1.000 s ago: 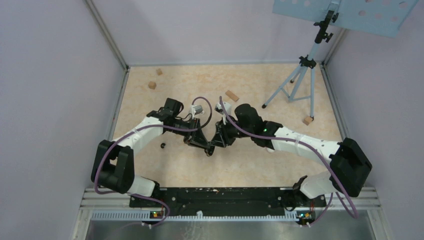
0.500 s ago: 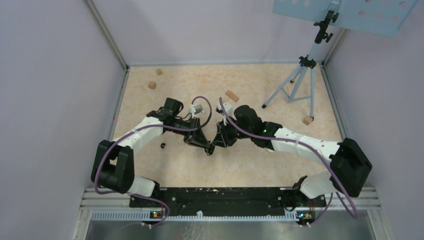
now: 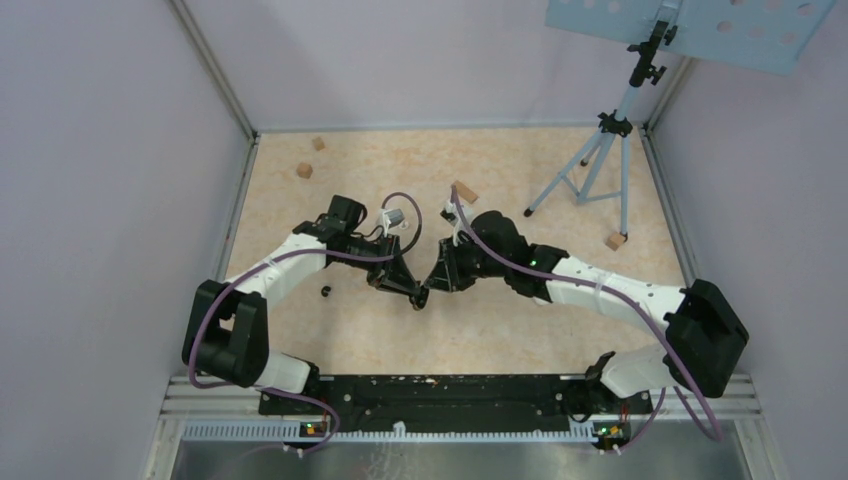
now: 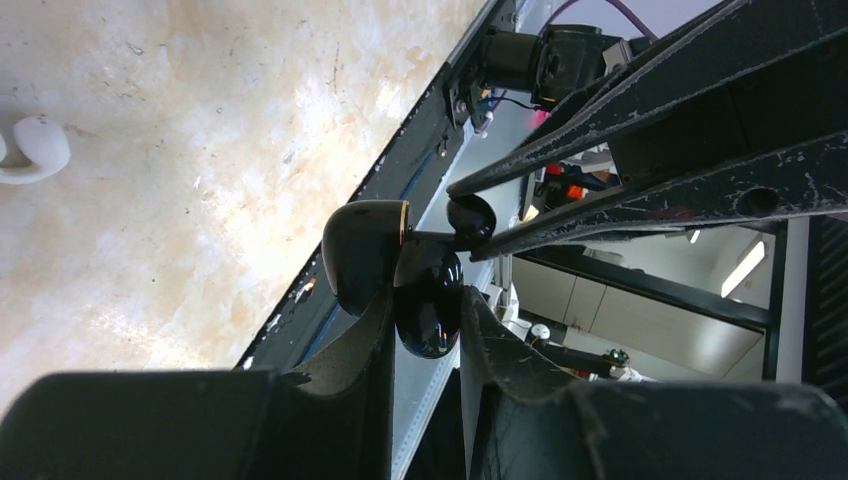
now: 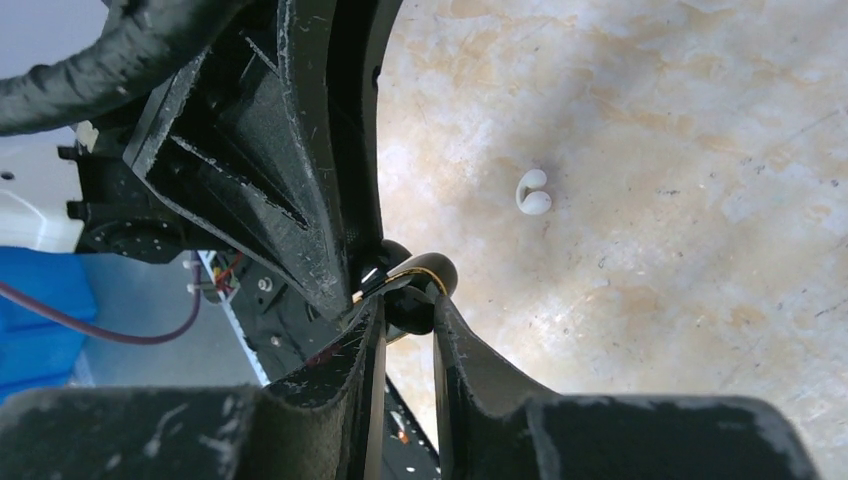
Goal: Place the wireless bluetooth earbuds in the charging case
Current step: Pick up the right earbud from the right side groove of the charging case.
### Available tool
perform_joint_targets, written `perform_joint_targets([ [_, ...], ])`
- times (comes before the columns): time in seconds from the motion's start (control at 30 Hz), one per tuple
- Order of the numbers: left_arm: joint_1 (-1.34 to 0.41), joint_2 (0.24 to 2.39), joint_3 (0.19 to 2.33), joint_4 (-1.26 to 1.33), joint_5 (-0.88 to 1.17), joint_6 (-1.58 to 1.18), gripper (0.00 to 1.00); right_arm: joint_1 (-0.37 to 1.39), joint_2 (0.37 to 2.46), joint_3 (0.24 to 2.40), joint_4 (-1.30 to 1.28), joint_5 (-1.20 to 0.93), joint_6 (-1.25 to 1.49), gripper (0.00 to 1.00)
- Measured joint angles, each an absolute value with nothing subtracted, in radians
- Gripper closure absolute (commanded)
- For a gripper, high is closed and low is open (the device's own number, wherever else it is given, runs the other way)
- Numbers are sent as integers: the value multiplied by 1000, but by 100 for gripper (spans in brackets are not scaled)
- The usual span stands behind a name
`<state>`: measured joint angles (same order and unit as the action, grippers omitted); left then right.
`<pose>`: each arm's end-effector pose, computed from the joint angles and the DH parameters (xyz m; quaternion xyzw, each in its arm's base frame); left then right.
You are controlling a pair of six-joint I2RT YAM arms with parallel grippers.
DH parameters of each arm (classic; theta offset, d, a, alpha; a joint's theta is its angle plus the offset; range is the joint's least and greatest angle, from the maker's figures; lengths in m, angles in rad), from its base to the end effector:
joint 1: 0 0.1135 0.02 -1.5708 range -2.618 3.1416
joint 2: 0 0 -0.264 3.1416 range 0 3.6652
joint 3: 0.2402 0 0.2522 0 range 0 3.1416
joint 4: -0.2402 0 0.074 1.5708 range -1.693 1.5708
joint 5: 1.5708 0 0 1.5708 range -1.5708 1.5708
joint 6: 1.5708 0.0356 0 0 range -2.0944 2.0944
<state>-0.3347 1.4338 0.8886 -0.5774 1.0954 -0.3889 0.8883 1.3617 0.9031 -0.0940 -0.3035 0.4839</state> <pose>0.2386 -0.1165 0.2179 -0.0931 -0.8352 0.5420 0.0023 0.1831 0.2421 0.2604 -0.2455 0.8308 0.4074 0.2892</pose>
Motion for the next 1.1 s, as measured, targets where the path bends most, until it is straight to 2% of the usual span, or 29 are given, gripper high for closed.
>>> perform_joint_targets([
  [0.4, -335, 1434, 888, -532, 1054, -421, 100, 902, 1361, 844, -36, -202, 785, 94],
  [0.8, -334, 1433, 888, -513, 1057, -422, 100, 964, 1256, 738, 18, 27, 976, 95],
  [1.1, -334, 1394, 811, -397, 1054, -482, 100, 992, 1233, 700, 81, 147, 1068, 94],
])
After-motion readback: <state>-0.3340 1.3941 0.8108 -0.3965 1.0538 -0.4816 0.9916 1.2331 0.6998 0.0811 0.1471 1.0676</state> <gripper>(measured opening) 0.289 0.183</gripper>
